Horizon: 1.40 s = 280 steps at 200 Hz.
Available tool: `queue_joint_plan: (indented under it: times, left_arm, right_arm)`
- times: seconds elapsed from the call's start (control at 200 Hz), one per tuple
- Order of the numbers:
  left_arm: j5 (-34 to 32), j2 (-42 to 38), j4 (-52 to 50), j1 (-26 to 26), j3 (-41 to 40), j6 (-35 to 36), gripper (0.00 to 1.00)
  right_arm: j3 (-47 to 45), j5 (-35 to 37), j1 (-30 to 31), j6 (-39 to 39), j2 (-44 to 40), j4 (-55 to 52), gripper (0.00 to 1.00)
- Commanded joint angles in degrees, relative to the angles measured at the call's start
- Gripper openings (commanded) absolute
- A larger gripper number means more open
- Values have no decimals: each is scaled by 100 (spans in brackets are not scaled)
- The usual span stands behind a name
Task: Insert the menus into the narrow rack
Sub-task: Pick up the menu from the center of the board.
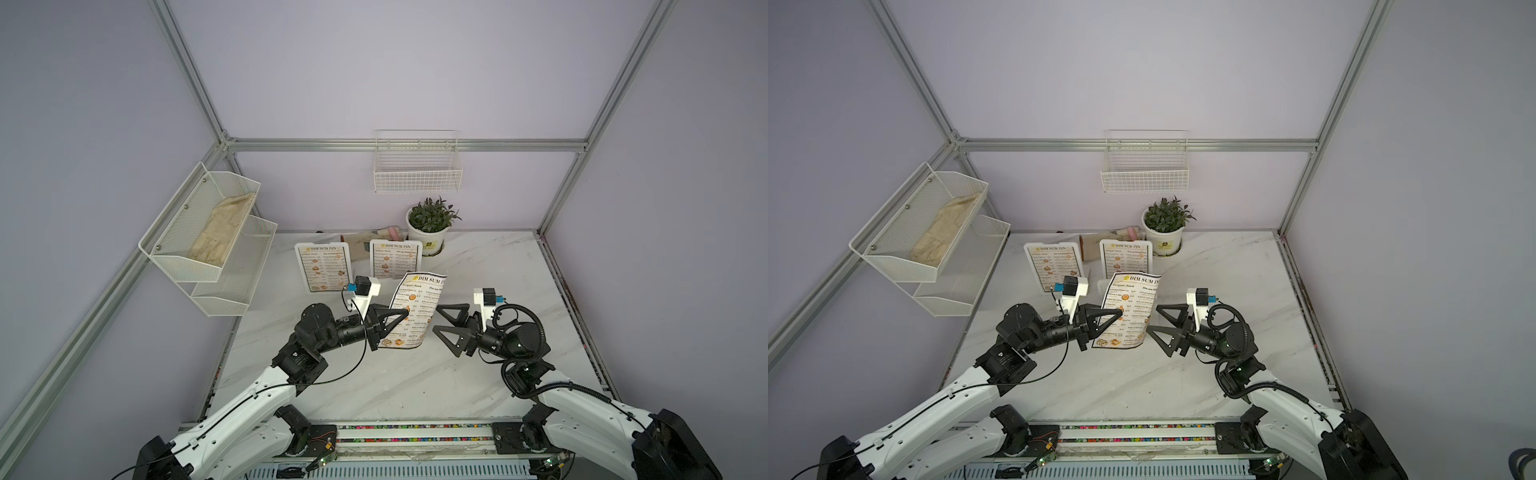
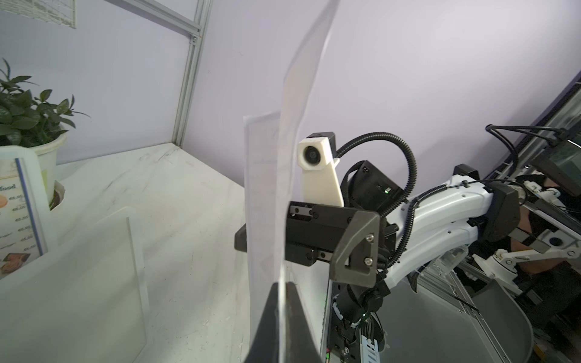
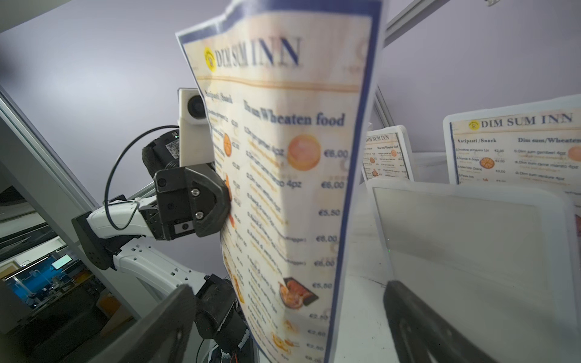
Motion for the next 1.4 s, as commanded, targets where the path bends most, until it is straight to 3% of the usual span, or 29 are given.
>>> queue_joint_plan:
  times: [0.0,0.205,0.36,0.455,0.685,0.9,1.125,1.395]
  left_arm:
    - [600,135,381,32,446,-53,0]
    - [485,424,463,31,441,49,0]
    - [-54,359,84,38,427,289,0]
    - [-567,315,-205,41,442,331,0]
    - [-614,420,-161,40,422,382,0]
    - [-469,488,-93,40,444,333,0]
    - [-429,438,-143,42,483,346,0]
    - [-446,370,-170,41,450,373,0]
  right_arm:
    - [263,-259,35,47,357,547,97]
    - [427,-862,57,487,1078,1691,97]
    - [409,-863,58,518,936,1739,95]
    - [277,-757,57,457,621,1666,86]
    - [166,-455,57,252,-17,1072,69]
    - [421,-480,66,205,390,906,47]
    - [694,-447,66,96,784,732,39]
    - [765,-171,66,-58,609,363,13]
